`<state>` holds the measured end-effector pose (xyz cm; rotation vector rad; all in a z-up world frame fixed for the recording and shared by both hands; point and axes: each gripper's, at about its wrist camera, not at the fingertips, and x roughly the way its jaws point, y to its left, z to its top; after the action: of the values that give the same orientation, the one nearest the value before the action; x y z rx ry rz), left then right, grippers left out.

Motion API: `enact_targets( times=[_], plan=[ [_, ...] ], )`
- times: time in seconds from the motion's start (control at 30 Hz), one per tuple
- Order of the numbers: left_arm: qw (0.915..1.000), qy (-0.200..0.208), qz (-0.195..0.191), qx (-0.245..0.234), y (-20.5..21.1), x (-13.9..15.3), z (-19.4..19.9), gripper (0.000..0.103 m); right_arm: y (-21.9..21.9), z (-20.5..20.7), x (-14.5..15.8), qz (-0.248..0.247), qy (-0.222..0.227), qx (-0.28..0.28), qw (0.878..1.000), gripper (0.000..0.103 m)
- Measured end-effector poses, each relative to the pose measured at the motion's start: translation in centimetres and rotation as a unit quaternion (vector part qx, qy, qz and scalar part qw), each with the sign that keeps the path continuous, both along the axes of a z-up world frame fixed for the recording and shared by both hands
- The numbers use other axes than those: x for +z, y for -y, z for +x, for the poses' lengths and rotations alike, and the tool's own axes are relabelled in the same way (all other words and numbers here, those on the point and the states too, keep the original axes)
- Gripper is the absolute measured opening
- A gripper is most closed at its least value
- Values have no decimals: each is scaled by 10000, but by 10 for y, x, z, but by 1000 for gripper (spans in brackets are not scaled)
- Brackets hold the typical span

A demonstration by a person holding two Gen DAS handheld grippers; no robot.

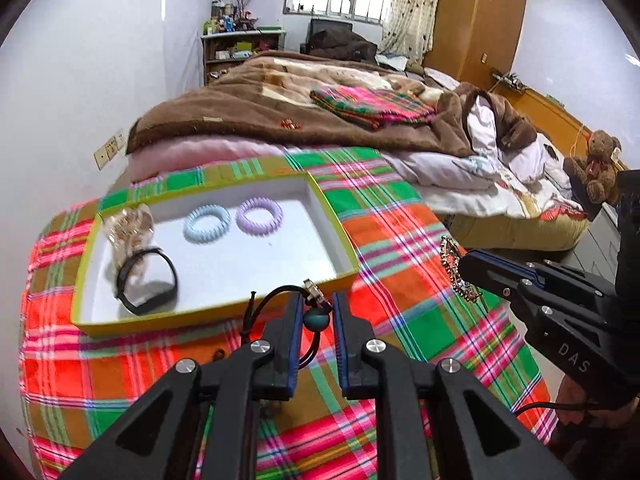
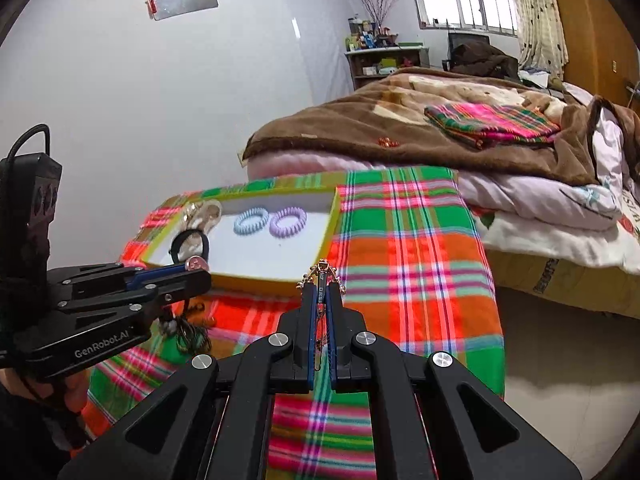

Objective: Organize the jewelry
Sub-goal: 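Carry the hair tie with the left gripper while the right gripper carries the gold chain into the box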

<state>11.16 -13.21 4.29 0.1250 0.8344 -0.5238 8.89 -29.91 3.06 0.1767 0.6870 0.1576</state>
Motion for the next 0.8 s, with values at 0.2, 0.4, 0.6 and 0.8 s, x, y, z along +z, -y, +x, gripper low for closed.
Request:
enact_targets(
  times=[0.2,0.4,0.6,0.8],
  plan=[
    [9998,134,-127,108,-12,15,16,15,-10,23,15,-116,133,91,9998,4],
    [9995,149,-195,198,-21,21,34,15,-19,57,21,-178,108,187,9996,4],
    [9994,96,-273,206,-22,17,53,15,-29,98,13,-212,-68,254,9994,4],
    [9995,-109,-263,145,-17,0,71,15,-39,136,-4,-305,-325,300,9986,4]
  ],
)
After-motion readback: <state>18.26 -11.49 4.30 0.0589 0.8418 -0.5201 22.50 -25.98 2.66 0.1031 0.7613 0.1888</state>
